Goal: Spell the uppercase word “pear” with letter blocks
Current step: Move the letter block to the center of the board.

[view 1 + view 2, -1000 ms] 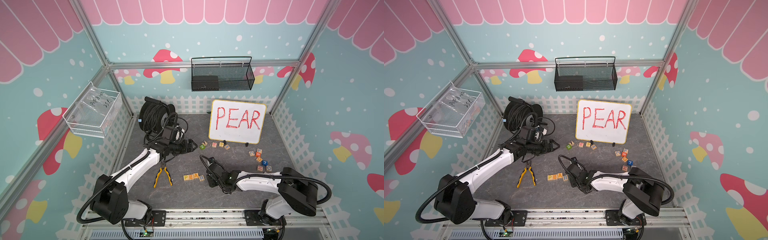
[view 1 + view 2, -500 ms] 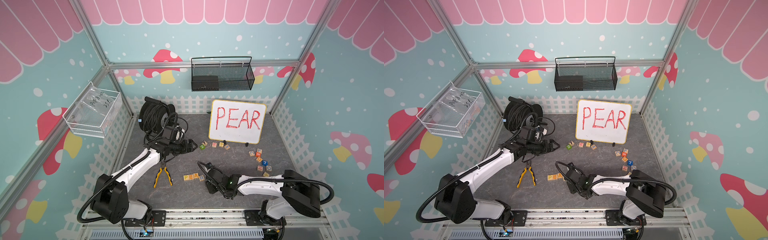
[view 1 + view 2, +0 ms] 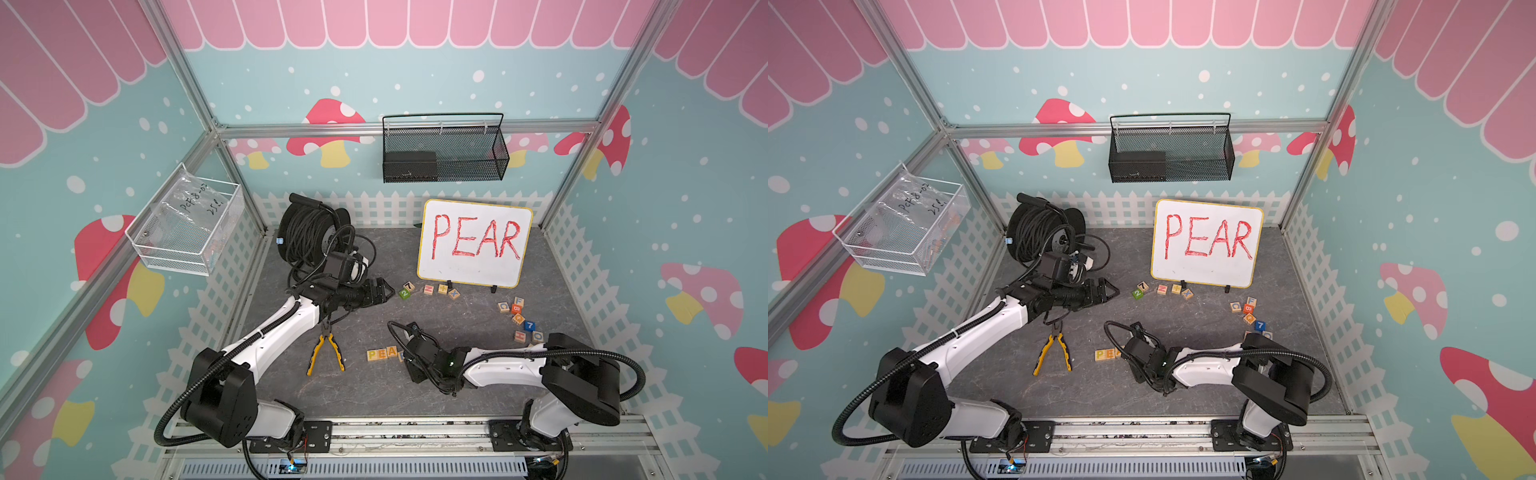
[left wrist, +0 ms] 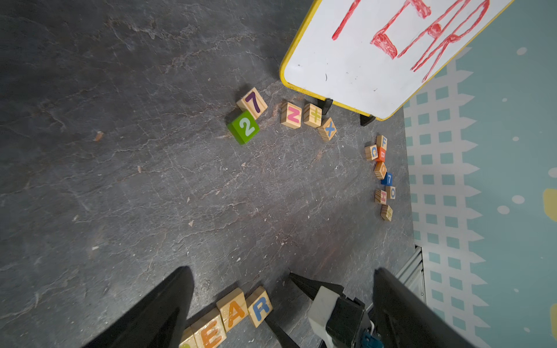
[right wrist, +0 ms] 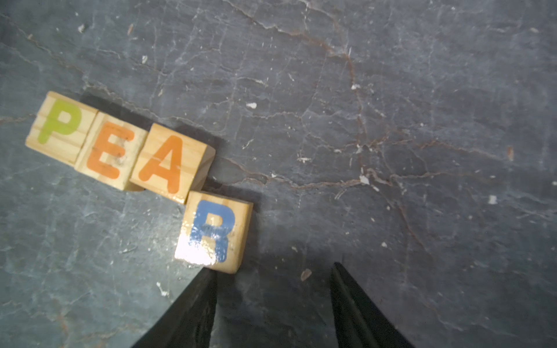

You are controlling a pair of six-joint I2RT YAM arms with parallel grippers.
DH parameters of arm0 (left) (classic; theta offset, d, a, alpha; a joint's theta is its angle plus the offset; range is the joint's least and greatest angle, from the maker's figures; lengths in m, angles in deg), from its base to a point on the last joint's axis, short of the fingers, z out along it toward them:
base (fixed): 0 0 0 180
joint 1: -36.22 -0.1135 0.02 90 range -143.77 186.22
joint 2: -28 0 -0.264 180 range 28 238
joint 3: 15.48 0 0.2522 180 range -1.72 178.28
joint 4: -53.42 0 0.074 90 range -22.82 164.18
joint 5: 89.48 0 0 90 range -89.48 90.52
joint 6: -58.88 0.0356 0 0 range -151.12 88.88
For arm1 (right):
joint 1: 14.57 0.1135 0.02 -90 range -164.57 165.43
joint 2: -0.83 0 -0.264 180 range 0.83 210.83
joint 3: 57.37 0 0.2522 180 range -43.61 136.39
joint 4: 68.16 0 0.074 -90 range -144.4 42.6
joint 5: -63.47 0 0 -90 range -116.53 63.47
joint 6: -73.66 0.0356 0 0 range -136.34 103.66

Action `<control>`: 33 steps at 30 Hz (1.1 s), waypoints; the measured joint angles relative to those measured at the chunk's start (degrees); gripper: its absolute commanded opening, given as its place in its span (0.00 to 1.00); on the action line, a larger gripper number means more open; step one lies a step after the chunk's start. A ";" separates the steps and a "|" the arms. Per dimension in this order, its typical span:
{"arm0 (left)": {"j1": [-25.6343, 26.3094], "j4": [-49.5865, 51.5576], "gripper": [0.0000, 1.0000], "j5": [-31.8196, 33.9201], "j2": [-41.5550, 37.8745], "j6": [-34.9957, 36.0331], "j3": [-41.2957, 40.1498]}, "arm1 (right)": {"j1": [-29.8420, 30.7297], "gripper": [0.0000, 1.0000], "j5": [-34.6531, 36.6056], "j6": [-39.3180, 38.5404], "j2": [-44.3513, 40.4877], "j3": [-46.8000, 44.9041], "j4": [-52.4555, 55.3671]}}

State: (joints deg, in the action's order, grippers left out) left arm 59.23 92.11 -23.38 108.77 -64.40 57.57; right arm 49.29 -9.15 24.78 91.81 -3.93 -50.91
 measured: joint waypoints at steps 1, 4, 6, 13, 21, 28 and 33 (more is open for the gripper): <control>-0.35 0.00 0.95 0.02 0.00 0.00 0.00 | 0.00 0.61 0.24 0.11 0.28 0.13 -0.33; -0.72 0.00 0.95 0.04 0.00 0.00 0.00 | 0.02 0.61 1.14 0.37 1.05 0.39 -1.25; -0.74 0.00 0.95 0.04 0.00 0.00 0.00 | 0.02 0.61 1.49 0.46 1.46 0.59 -1.68; -0.81 0.00 0.95 0.04 0.02 -0.02 0.00 | 0.00 0.61 2.29 0.46 2.43 1.01 -2.99; -0.83 0.00 0.95 0.04 0.04 -0.24 0.00 | 0.00 0.61 2.32 0.02 2.82 1.36 -3.28; -0.85 0.00 0.95 0.09 0.61 -0.42 0.00 | 0.00 0.62 2.27 -0.13 1.03 0.68 -1.38; -0.85 0.02 0.95 0.37 1.62 -0.42 -0.07 | 0.00 0.65 4.13 0.20 -4.28 -0.81 0.20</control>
State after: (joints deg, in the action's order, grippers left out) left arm 58.38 92.13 -23.01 110.39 -64.81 57.50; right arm 49.29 -5.01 24.98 87.53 -4.74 -50.71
